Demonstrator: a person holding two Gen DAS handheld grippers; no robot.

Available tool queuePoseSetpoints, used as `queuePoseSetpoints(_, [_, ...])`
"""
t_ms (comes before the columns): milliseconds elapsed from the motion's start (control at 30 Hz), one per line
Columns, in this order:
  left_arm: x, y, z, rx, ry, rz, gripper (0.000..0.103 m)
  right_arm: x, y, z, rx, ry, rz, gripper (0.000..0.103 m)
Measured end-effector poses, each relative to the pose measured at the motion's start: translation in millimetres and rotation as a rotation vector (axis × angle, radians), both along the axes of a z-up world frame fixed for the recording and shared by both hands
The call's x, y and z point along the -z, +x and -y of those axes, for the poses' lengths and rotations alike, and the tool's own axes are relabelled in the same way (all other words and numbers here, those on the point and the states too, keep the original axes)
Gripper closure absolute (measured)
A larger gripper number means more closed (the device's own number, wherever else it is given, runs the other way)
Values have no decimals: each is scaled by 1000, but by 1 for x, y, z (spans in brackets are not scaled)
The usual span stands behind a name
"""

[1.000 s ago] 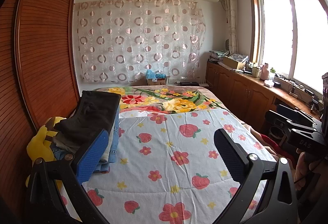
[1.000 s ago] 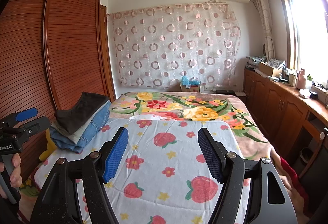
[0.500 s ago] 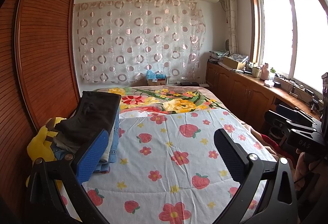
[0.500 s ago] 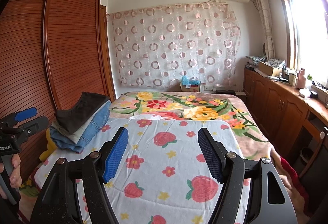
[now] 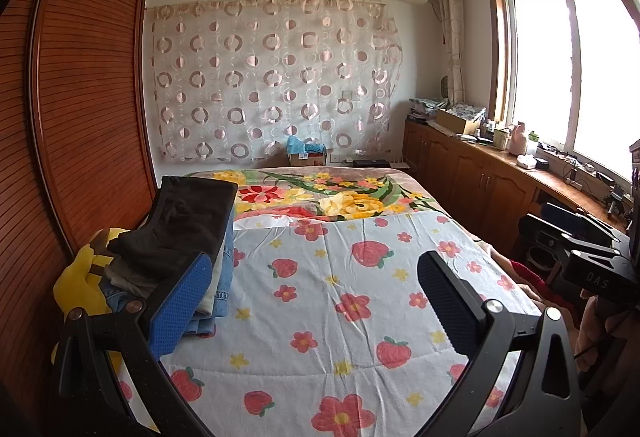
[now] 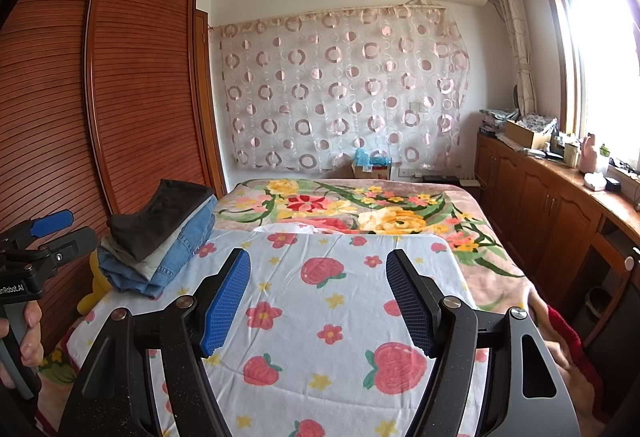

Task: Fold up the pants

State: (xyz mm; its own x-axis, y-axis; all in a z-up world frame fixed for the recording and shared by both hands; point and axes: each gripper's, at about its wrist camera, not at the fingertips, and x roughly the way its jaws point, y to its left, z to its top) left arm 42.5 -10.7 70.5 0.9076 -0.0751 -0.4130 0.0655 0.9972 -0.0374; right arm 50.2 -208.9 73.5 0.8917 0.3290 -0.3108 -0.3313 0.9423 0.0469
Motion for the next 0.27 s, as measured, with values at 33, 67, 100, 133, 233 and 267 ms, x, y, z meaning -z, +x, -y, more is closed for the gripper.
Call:
queuePoseSetpoints(33, [0, 0, 0, -1, 1, -1, 0, 0, 0, 0, 1, 1, 0, 31])
queuePoseSetpoints(67, [0, 0, 0, 0, 2, 1, 0, 0, -1, 0, -1, 2, 0, 31])
queuePoseSetpoints(100, [0, 0, 0, 0, 2, 2, 0, -1, -1, 1, -1, 2, 0, 31])
queuePoseSetpoints(133, [0, 0, 0, -1, 1, 2, 0, -1, -1, 2, -2, 2, 1, 31])
queuePoseSetpoints(233, [0, 0, 0, -1, 2, 2, 0, -1, 0, 0, -3, 1, 1, 30])
queuePoseSetpoints(267, [0, 0, 0, -1, 2, 2, 0, 0, -1, 0, -1, 0, 1, 31])
